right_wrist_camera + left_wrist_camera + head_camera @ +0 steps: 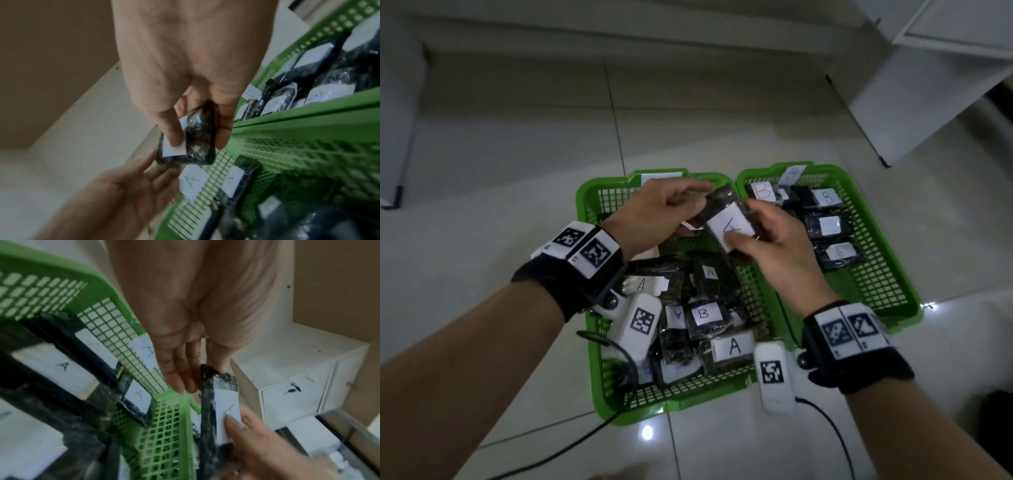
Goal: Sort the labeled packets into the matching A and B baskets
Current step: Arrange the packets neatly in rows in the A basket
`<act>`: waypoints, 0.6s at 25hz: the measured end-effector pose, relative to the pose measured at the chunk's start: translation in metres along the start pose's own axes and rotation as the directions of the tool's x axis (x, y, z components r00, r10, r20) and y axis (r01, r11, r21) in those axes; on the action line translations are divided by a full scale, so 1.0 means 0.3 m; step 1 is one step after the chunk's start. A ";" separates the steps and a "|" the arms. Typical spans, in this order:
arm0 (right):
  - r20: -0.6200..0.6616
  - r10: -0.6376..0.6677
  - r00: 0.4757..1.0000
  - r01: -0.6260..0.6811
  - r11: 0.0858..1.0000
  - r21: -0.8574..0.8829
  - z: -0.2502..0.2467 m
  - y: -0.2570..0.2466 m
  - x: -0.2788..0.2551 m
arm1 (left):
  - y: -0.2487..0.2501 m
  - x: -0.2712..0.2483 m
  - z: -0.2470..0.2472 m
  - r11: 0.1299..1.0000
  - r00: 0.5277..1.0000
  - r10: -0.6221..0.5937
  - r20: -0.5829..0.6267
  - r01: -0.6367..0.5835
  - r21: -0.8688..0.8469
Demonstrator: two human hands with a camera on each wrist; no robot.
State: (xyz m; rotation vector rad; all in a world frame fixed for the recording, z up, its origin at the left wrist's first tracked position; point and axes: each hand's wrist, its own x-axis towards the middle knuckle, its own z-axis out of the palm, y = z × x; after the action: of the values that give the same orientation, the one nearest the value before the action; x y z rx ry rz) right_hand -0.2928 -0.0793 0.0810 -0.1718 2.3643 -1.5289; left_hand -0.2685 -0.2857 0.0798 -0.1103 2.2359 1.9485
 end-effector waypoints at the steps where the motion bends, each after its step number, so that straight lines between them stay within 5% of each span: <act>1: -0.031 0.077 0.997 -0.072 0.987 0.145 0.003 -0.016 0.013 | 0.010 0.013 0.011 0.995 0.998 -0.047 0.044 0.051 -0.084; 4: -0.010 0.156 0.988 -0.150 0.962 0.230 0.011 -0.049 0.043 | 0.020 0.051 0.035 0.993 0.996 -0.055 0.064 0.061 -0.101; 7: -0.016 -0.057 0.998 0.054 0.984 -0.169 -0.023 -0.064 0.053 | 0.014 0.100 0.001 0.966 1.000 0.027 0.009 -0.029 0.258; 11: 0.340 -0.319 0.885 0.466 0.627 -0.624 -0.061 -0.066 0.088 | 0.012 0.125 -0.001 0.864 0.991 -0.009 0.134 -0.060 0.500; 13: 0.333 -0.291 0.897 0.441 0.529 -0.725 -0.089 -0.050 0.120 | 0.011 0.122 0.023 0.926 0.999 -0.005 0.050 -0.014 0.377; 14: 0.250 -0.270 0.930 0.364 0.565 -0.741 -0.102 -0.032 0.133 | 0.004 0.121 0.032 0.955 0.999 -0.033 -0.004 0.033 0.294; 15: 0.120 -0.215 0.969 0.238 0.695 -0.678 -0.112 -0.014 0.144 | -0.010 0.119 0.037 0.965 0.995 -0.095 -0.017 0.096 0.245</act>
State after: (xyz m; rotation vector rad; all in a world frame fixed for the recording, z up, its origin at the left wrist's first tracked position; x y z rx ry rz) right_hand -0.3447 -0.0634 0.0887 -0.6758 2.8556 -0.6150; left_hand -0.3022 -0.2732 0.0691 -0.1863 2.4053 1.6095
